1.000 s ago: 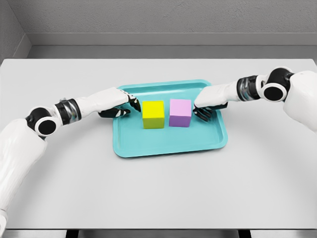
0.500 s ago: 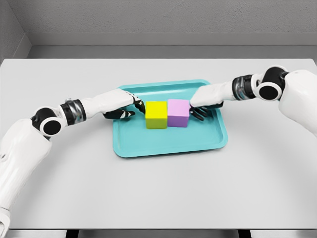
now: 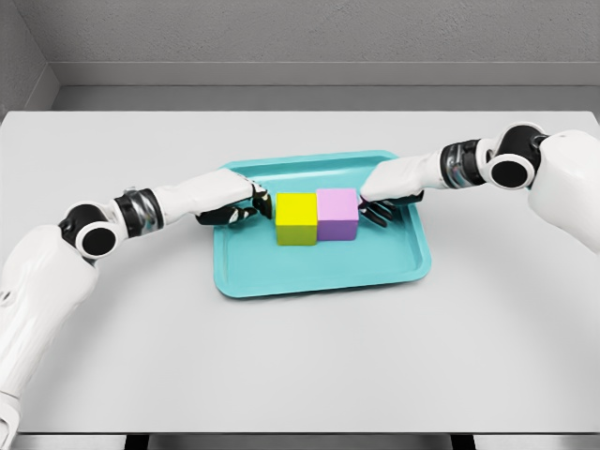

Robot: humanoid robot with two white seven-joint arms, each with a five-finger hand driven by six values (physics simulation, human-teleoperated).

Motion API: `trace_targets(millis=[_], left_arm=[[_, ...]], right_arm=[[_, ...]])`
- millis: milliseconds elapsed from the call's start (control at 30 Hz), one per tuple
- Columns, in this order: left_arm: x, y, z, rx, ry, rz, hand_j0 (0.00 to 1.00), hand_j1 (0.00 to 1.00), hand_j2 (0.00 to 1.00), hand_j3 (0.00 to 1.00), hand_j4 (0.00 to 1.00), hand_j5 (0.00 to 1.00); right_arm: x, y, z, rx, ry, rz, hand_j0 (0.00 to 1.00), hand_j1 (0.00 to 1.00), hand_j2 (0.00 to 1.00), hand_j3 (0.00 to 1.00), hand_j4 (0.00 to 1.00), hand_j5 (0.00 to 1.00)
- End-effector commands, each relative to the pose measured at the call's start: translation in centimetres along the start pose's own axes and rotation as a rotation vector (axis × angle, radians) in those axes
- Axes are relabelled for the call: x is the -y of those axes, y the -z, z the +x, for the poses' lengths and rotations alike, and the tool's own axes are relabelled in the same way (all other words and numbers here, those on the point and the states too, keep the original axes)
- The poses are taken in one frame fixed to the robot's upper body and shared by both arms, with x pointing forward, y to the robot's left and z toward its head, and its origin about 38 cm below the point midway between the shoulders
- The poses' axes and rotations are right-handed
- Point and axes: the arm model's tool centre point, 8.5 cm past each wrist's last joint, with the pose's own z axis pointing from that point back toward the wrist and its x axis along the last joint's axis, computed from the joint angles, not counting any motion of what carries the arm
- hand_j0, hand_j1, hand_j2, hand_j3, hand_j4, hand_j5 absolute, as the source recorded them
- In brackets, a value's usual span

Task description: Push two cubes

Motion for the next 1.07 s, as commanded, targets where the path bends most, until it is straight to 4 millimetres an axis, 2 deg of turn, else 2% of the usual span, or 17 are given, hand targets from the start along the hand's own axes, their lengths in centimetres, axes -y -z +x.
trace_targets(millis=[0,167,267,333,433,533,600,633,667,700,733,767,800,833,867,1033], left_arm=[[-0.1,-0.2,-0.1,-0.003,-0.005,0.006,0.33,0.33,0.33,0.33,0.33,0.33],[-0.4,-0.4,-0.2,0.003,-0.024,0.024,0.33,0.33,0.33,0.33,0.33,0.33],[-1.4,-0.8,0.4,0.035,-0.036,0.061,0.33,0.33,0.33,0.33,0.33,0.33],[-3.0,-3.0,0.2,0.036,-0.007,0.084,0.33,0.33,0.33,0.33,0.33,0.33],[-4.3,-4.6,0.5,0.050,0.013,0.105,0.33,0.33,0.33,0.33,0.33,0.33],[-4.7,-5.3,1.1,0.065,0.035,0.108,0.33,0.33,0.33,0.33,0.33,0.33],[-4.4,-8.1,1.0,0.054,0.043,0.088,0.33,0.33,0.33,0.33,0.33,0.33],[-5.0,-10.0,0.1,0.017,0.051,0.097,0.33,0.33,0.33,0.33,0.33,0.33],[-4.7,-11.9,-0.5,-0.015,0.038,0.106,0.33,0.33,0.33,0.33,0.33,0.33],[-4.9,-14.2,-1.4,-0.057,0.034,0.110,0.40,0.40,0.40,0.40,0.40,0.40],[-5.4,-15.1,-1.8,-0.077,0.041,0.116,0.56,0.56,0.56,0.56,0.56,0.56],[-4.9,-15.5,-2.2,-0.090,0.028,0.117,0.93,0.93,0.93,0.93,0.93,0.93],[-5.0,-17.0,-2.9,-0.130,0.025,0.127,1.00,1.00,1.00,1.00,1.00,1.00],[-4.1,-19.4,-4.0,-0.192,0.015,0.102,1.00,1.00,1.00,1.00,1.00,1.00],[-3.9,-19.9,-4.4,-0.209,0.006,0.097,1.00,1.00,1.00,1.00,1.00,1.00],[-3.1,-18.6,-4.1,-0.184,-0.016,0.109,1.00,1.00,1.00,1.00,1.00,1.00]], right_arm=[[-0.1,-0.2,-0.2,-0.005,0.009,-0.002,0.15,0.15,0.15,0.15,0.15,0.15],[-0.2,-0.5,-0.6,-0.016,0.013,0.000,0.15,0.15,0.15,0.15,0.15,0.15],[0.1,-1.7,-1.3,-0.040,0.009,-0.005,0.15,0.15,0.15,0.15,0.15,0.15],[0.8,-4.0,-2.4,-0.083,-0.004,-0.019,0.15,0.15,0.15,0.15,0.15,0.15],[2.5,-7.5,-4.0,-0.149,-0.023,-0.048,0.16,0.16,0.16,0.16,0.16,0.16],[1.9,-10.9,-5.6,-0.217,-0.004,-0.060,0.16,0.16,0.16,0.16,0.16,0.16],[0.3,-13.9,-7.0,-0.277,0.027,-0.059,0.20,0.20,0.20,0.20,0.20,0.20],[-0.6,-15.0,-7.5,-0.301,0.044,-0.048,0.30,0.30,0.30,0.30,0.30,0.30],[-1.3,-15.9,-7.9,-0.322,0.054,-0.040,0.58,0.58,0.58,0.58,0.58,0.58],[-1.8,-16.7,-8.2,-0.340,0.058,-0.032,0.81,0.81,0.81,0.81,0.81,0.81],[-1.7,-16.6,-8.1,-0.338,0.057,-0.033,1.00,1.00,1.00,1.00,1.00,1.00],[-1.8,-16.5,-8.1,-0.336,0.057,-0.032,1.00,1.00,1.00,1.00,1.00,1.00],[-1.8,-16.6,-8.1,-0.338,0.058,-0.032,1.00,1.00,1.00,1.00,1.00,1.00],[-1.8,-16.6,-8.1,-0.337,0.057,-0.032,1.00,1.00,1.00,1.00,1.00,1.00],[-1.8,-16.6,-8.1,-0.337,0.057,-0.032,1.00,1.00,1.00,1.00,1.00,1.00],[-1.8,-16.2,-7.9,-0.327,0.054,-0.031,1.00,1.00,1.00,1.00,1.00,1.00]])
